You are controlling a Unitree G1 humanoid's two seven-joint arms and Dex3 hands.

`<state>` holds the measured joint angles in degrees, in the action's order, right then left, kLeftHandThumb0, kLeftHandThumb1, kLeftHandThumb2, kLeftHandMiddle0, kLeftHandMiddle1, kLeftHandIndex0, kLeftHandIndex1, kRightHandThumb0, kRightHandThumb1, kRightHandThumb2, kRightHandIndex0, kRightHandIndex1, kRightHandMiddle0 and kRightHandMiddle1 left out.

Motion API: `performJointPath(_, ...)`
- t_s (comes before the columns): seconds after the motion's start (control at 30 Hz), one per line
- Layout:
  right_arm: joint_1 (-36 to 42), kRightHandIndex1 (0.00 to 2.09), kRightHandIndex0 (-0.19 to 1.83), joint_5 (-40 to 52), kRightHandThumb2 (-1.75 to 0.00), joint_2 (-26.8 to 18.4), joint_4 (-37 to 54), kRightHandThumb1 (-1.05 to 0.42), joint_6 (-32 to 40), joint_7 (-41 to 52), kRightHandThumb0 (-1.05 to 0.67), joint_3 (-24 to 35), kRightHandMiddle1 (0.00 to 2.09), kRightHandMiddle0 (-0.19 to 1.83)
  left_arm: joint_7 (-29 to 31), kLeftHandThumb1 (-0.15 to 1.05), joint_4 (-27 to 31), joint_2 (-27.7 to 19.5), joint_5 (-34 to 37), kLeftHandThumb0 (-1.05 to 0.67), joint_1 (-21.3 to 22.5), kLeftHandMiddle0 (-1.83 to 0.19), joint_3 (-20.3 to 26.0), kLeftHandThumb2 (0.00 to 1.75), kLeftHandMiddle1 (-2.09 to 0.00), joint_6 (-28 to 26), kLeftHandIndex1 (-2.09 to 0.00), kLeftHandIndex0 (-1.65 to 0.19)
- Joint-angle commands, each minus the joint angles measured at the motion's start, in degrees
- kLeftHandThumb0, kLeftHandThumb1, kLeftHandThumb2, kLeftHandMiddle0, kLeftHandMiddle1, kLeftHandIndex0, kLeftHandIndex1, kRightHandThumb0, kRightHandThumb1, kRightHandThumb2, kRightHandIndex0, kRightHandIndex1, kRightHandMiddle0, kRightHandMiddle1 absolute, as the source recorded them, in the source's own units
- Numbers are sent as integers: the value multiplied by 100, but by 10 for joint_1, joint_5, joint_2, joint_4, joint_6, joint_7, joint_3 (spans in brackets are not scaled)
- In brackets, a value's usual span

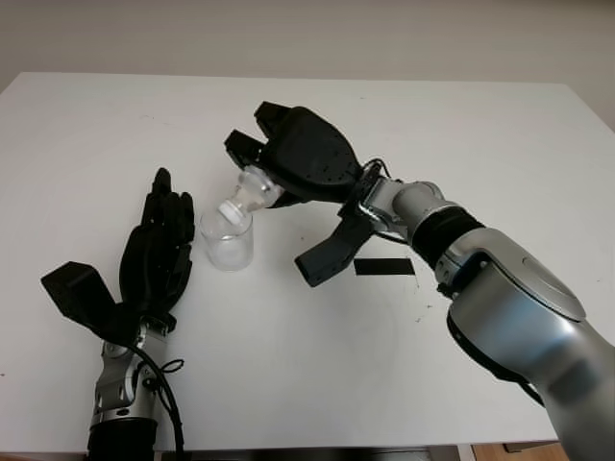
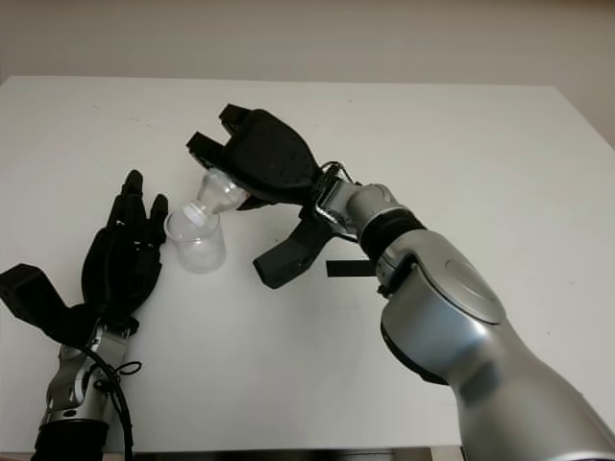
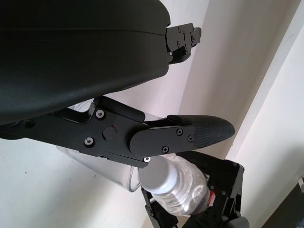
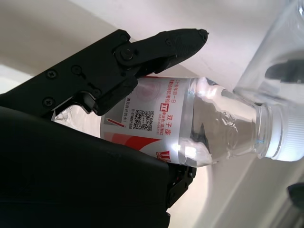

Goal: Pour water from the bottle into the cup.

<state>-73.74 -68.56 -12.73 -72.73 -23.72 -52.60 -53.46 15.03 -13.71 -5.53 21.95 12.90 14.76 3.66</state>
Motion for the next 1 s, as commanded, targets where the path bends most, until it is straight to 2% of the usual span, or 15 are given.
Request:
performJointPath(0.0,-28,209,112,-11,-29,-6,5,-105,11,-13,-55,-10,137,28,0,105,-2,5,1,-72,2,15,-1,47,-5,0,-5,16)
performJointPath(0.1,-30,209,110,-16,-20,-6,4,-105,15,-21,-55,-16,130,35,0,105,-2,5,1,-72,2,15,-1,47,-5,0,-5,16)
performJointPath(0.17,-30,209,111,-15,-26,-5,2,-105,16,-22,-53,-16,150,32,-1,105,-3,5,-1,-72,2,15,-2,47,-5,2,-5,16)
performJointPath(0.23,-30,209,111,-15,-26,-4,2,-105,24,-19,-54,-17,154,29,0,105,-5,4,-2,-72,2,14,-2,48,-5,3,-5,16)
performJointPath(0.33,-27,209,110,-7,-23,-4,2,-105,18,-25,-55,-12,142,32,1,105,-5,5,1,-72,2,15,-1,48,-5,3,-5,16)
performJointPath(0.4,-24,209,111,0,-23,-3,2,-105,19,-28,-57,-7,142,35,3,105,-6,5,2,-72,3,15,-1,47,-5,3,-5,16)
performJointPath(0.43,-20,209,111,12,-24,-2,2,-105,15,-31,-58,3,145,36,2,105,-7,5,2,-72,4,15,-1,47,-5,3,-5,16)
performJointPath(0.47,-16,209,113,24,-25,0,1,-105,11,-33,-58,13,161,40,2,105,-8,5,2,-72,4,15,-1,47,-5,3,-5,16)
performJointPath(0.5,-12,209,122,37,-32,1,1,-105,10,-29,-56,22,190,57,1,105,-8,6,2,-72,4,15,-1,47,-5,3,-5,16)
performJointPath(0.57,-4,209,127,70,-36,0,0,-105,-9,-10,-55,48,204,76,-1,105,-8,5,-3,-72,4,15,-2,47,-5,5,-5,16)
performJointPath(0.6,0,209,131,90,-33,0,0,-105,-20,1,-52,63,207,93,-2,105,-8,4,-3,-72,4,15,-2,48,-5,4,-5,16)
performJointPath(0.67,10,209,132,133,-28,-4,1,-105,-43,23,-48,98,209,104,1,105,-8,4,0,-72,4,15,-1,48,-5,2,-5,16)
performJointPath(0.87,35,209,134,225,-34,-15,12,-105,-48,89,-43,178,209,105,3,105,-9,1,2,-72,5,16,0,47,-5,0,-5,17)
performJointPath(0.97,70,209,141,316,-39,-24,25,-105,-74,174,-46,253,209,103,5,105,-11,-2,1,-72,8,16,0,47,-5,0,-5,17)
